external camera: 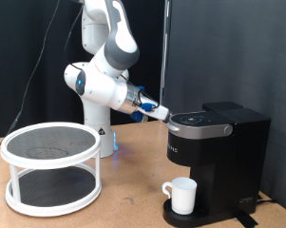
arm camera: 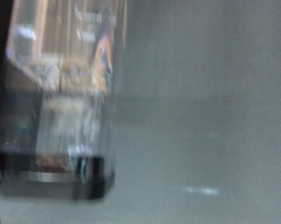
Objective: Make a cup of coffee with the keurig machine
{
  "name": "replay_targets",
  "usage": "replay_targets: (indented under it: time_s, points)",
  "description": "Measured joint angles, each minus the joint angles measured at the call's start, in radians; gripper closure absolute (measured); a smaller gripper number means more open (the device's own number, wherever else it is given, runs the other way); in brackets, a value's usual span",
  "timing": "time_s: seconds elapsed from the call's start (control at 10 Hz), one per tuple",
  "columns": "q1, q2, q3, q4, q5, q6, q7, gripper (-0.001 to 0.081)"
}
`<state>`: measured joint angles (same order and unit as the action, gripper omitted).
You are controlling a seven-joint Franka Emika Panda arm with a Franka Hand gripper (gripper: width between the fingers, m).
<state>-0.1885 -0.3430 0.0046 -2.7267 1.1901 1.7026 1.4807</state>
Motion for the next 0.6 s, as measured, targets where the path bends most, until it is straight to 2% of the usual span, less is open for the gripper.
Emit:
replay_targets:
  time_s: [0.2, 0.4, 0.6]
  points:
    - [0.0, -0.072, -0.005, 0.001, 0.0, -0.024, -0.001, 0.0072]
    - [0.0, -0.148, -0.005, 0.014, -0.052, -0.023, 0.021, 0.0072]
    - [-0.001, -0.205, -0.005, 0.047, -0.087, -0.033, 0.114, 0.0072]
